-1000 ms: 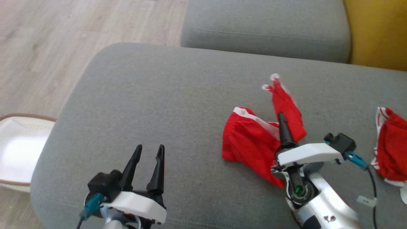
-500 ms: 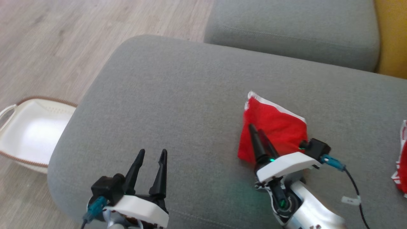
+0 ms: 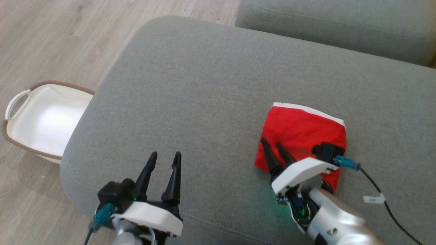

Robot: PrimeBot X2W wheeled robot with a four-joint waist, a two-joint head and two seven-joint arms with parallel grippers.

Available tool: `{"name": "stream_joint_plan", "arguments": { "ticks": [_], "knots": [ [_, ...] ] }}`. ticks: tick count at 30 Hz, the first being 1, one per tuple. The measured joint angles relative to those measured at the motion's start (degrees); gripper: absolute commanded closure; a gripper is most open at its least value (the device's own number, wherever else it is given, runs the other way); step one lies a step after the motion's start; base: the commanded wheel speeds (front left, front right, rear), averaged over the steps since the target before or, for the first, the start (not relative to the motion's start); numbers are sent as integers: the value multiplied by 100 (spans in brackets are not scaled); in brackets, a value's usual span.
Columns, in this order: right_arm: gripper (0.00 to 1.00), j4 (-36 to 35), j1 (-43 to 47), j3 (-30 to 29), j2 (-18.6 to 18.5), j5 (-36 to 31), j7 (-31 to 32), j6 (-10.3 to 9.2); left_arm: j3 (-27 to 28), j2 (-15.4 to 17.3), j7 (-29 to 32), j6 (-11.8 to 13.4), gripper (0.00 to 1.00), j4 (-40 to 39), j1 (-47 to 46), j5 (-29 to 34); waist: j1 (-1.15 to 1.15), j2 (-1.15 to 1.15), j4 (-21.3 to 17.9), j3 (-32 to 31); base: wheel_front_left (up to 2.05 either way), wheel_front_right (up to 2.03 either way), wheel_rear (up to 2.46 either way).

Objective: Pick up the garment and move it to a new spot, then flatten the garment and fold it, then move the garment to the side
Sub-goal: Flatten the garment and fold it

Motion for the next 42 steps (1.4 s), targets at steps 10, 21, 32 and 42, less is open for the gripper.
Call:
{"name": "stream_joint_plan", "arguments": {
  "ticks": [10,21,32,42],
  "knots": [
    [0,9,-301,178,2,59,-2,0,113,-2,0,46,0,-9,-87,-40,0,0,-363,-65,0,0,0],
    [0,-957,-196,-1365,-331,-2401,-7,0,556,-5,0,37,0,-267,-89,53,0,0,-1083,-316,0,0,0],
    [0,-2940,1772,-3317,-120,-5341,-19,0,999,-8,0,9,0,-605,-99,103,0,0,-1837,-460,0,0,0],
    [0,-3663,2437,-3885,27,-6025,-19,0,938,-10,0,-37,0,-557,-80,167,0,0,-2001,-428,0,0,0]
  ]
}}
